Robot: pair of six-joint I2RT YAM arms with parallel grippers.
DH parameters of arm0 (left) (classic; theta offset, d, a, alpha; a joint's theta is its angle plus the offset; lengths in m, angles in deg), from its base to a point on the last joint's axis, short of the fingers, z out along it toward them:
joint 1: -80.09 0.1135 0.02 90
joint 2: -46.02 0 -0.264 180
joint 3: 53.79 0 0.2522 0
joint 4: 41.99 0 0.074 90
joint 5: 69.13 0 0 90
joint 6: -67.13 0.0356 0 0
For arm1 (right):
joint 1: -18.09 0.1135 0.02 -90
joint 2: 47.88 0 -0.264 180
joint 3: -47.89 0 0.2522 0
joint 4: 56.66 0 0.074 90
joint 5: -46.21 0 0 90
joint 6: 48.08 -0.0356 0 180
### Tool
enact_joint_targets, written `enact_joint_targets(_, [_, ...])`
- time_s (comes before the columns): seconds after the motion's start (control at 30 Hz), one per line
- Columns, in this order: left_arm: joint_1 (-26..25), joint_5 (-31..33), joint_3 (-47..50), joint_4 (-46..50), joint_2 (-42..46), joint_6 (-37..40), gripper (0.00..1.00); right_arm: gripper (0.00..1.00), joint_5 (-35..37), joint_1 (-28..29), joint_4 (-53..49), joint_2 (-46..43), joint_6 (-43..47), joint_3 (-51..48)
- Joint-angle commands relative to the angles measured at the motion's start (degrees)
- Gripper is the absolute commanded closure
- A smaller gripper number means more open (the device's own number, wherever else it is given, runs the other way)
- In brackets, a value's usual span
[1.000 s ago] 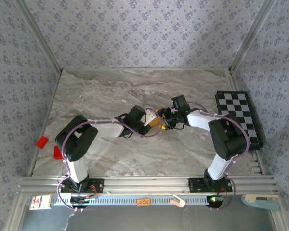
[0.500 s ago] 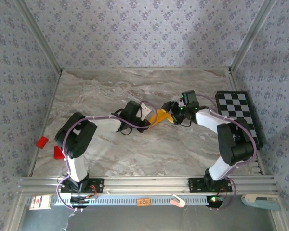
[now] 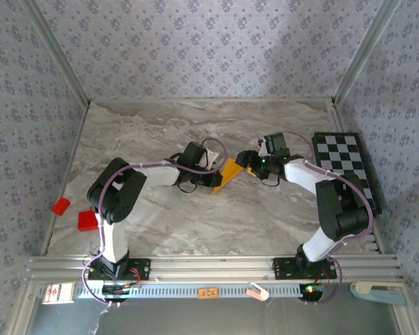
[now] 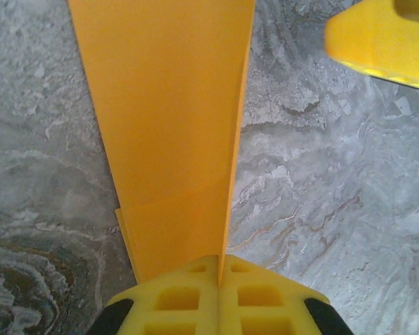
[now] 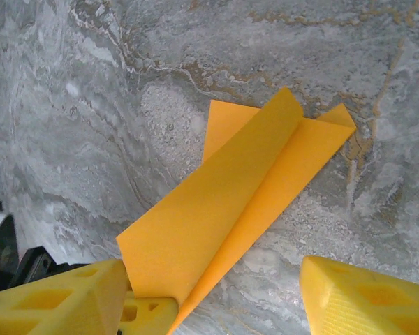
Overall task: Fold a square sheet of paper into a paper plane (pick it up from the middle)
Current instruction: Fold the wing for the fifth time at the center of the table.
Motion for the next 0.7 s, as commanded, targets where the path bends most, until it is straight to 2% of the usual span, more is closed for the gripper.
enact_joint_targets(0.0, [1.0,-4.3,-2.0,-0.4,-1.6,-5.2,1.0,0.33,-0.2,0.7,-1.8,1.1,7.0,0.7])
enact_joint_targets(0.27, [2.3,-6.8,-1.6,-2.9,-3.0,-11.0,1.0,0.33,-1.1,3.0,-5.9,5.9,13.4,5.7])
enact_joint_targets(0.67, [3.1,-9.8,-2.2,-3.9,-5.1,-14.1,1.0,0.35,1.4,4.9,-11.0,11.9,15.5,11.5])
